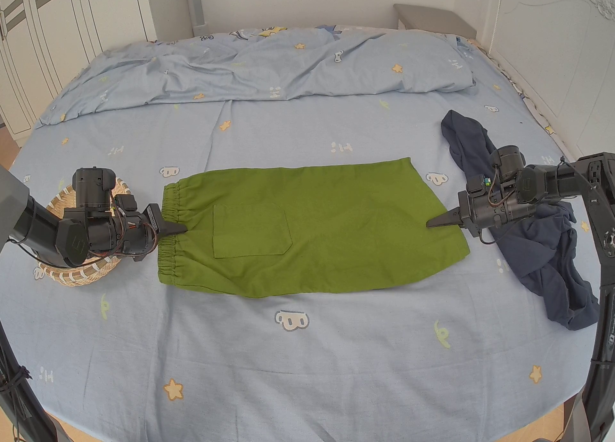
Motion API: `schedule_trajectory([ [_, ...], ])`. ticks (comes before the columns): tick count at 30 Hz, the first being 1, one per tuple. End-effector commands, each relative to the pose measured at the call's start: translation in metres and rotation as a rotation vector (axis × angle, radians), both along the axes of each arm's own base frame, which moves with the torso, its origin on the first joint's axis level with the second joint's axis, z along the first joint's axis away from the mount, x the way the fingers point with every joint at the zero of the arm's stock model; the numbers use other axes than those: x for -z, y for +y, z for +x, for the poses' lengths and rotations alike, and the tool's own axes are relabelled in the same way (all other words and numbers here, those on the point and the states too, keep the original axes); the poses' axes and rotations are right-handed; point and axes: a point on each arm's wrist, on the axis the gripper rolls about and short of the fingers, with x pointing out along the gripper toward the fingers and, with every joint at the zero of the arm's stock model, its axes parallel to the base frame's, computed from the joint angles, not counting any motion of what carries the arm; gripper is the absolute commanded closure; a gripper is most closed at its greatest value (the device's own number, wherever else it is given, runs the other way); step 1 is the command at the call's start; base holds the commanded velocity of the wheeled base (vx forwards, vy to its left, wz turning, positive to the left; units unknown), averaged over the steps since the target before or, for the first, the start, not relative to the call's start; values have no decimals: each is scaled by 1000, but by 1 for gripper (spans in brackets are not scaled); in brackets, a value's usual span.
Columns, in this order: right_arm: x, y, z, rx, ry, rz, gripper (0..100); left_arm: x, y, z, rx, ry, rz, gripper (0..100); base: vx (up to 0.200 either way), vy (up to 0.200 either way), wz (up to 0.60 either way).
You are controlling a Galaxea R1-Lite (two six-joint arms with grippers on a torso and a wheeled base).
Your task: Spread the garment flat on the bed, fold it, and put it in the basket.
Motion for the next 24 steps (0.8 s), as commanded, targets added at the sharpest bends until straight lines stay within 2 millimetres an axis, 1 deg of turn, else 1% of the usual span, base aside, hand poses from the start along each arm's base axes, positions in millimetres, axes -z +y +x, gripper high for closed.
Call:
schedule_trajectory([
  [1,-54,-6,-35,-3,-32,-7,100,-16,5,3,-10,63,1,100,0,0,0],
  [4,-60,-8,-56,-10,-12,-17,100,-20,5,-5,6,95,25,100,0,0,0],
  [5,-60,-8,-56,-10,-12,-17,100,-20,5,-5,6,95,25,100,0,0,0],
  [6,-57,-8,-69,-13,11,-18,100,-19,5,-12,18,121,40,100,0,0,0],
  [7,-57,-8,-69,-13,11,-18,100,-19,5,-12,18,121,40,100,0,0,0],
  [9,-51,-8,-88,-12,51,-19,100,-15,4,-26,36,160,58,100,0,0,0],
  [13,-47,-10,-115,-8,74,-20,100,-16,4,-42,44,165,71,100,0,0,0],
  [15,-43,-8,-134,-15,89,-19,100,-14,3,-55,47,181,73,100,0,0,0],
  [16,-42,-8,-136,-17,91,-19,100,-13,3,-57,49,184,73,100,0,0,0],
  [17,-36,-6,-149,-22,98,-21,100,-10,1,-68,57,200,75,100,0,0,0],
  [18,-36,-6,-149,-22,98,-21,100,-10,1,-68,57,200,75,100,0,0,0],
  [19,-30,-6,-162,-23,101,-21,100,-6,0,-78,66,215,82,100,0,0,0],
  [21,-20,-5,-180,-27,104,-21,100,3,0,-94,83,248,98,100,0,0,0],
  [22,-17,-5,-183,-27,109,-21,100,4,0,-96,84,252,99,100,0,0,0],
  [23,-10,-4,-193,-34,118,-21,100,8,1,-104,87,269,104,100,0,0,0],
  [24,-6,-3,-198,-37,122,-21,100,10,1,-108,88,278,105,100,0,0,0],
])
